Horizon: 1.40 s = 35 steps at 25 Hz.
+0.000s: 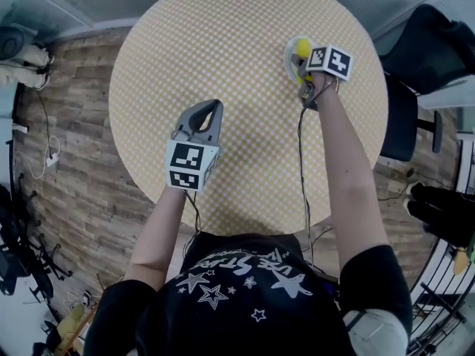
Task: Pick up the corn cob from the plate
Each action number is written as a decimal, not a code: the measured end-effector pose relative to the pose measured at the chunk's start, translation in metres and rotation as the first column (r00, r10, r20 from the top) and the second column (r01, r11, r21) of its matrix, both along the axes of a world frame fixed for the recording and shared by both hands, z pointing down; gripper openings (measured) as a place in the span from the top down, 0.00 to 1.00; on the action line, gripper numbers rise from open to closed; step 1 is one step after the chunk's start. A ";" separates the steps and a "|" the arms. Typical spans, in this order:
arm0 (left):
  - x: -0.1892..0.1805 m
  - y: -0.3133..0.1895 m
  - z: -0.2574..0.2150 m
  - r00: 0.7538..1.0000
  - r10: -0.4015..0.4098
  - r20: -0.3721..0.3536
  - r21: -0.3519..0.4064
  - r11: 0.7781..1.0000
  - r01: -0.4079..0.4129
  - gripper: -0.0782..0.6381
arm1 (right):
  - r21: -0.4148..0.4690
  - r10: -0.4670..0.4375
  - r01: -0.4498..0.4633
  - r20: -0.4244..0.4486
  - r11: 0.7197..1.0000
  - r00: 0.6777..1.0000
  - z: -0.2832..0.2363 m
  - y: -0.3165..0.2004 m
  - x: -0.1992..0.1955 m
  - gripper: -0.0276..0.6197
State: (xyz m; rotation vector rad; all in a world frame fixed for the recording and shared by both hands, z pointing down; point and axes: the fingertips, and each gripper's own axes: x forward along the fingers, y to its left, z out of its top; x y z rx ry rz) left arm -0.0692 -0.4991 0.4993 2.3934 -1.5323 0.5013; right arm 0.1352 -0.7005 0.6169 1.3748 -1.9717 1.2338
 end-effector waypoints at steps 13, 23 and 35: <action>-0.012 0.047 -0.036 0.997 0.027 -0.068 0.069 0.997 -0.023 0.88 | 0.245 -0.072 -0.014 0.339 0.969 0.938 -0.129 0.084 -0.052 0.57; -0.027 0.101 -0.075 0.992 0.103 -0.075 0.146 0.985 -0.091 0.88 | 0.442 -0.190 -0.042 0.468 0.896 0.863 -0.231 0.201 -0.081 0.57; -0.046 0.182 -0.099 0.970 0.211 -0.119 0.203 0.962 -0.184 0.88 | 0.493 -0.133 -0.174 0.526 0.852 0.840 -0.246 0.339 -0.097 0.57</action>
